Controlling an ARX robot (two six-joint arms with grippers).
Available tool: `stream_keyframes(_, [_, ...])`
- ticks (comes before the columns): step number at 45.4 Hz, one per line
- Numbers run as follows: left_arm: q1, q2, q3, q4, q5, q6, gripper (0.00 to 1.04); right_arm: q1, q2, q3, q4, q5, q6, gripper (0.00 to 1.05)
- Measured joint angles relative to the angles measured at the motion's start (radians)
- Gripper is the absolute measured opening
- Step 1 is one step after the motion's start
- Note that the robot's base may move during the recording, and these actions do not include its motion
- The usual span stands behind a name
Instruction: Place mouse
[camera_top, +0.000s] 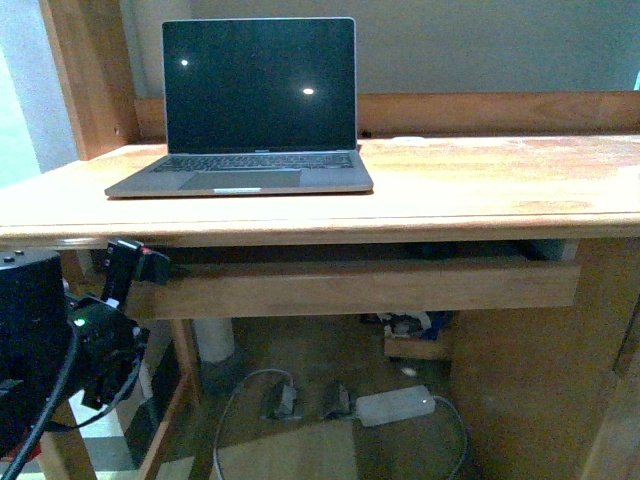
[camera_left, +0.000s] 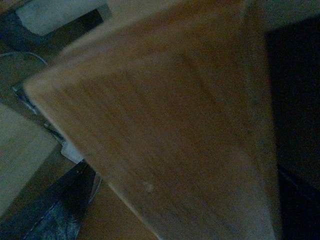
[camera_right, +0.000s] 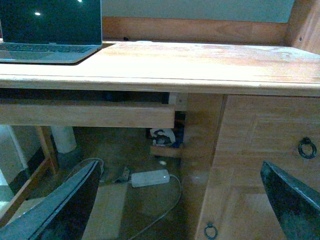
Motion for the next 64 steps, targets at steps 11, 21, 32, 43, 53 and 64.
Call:
stream_keyframes(11, [-0.024,0.046,0.060,-0.031,-0.031,-0.048,0.98,0.000,0.000,0.000,0.000,0.000,0.000,0.98])
stream_keyframes(21, [-0.031,0.071,0.092,-0.036,-0.041,-0.058,0.95,0.000,0.000,0.000,0.000,0.000,0.000,0.98])
stream_keyframes(32, [-0.041,0.066,0.131,-0.060,-0.036,-0.068,0.64,0.000,0.000,0.000,0.001,0.000,0.000,0.98])
stream_keyframes(43, [-0.042,0.059,0.127,-0.067,-0.029,-0.163,0.58,0.000,0.000,0.000,0.000,0.000,0.000,0.98])
stream_keyframes(53, [-0.053,-0.020,0.013,-0.073,-0.021,-0.171,0.57,0.000,0.000,0.000,0.000,0.000,0.000,0.98])
stream_keyframes(64, [-0.075,-0.222,-0.167,-0.239,-0.062,-0.175,0.57,0.000,0.000,0.000,0.000,0.000,0.000,0.98])
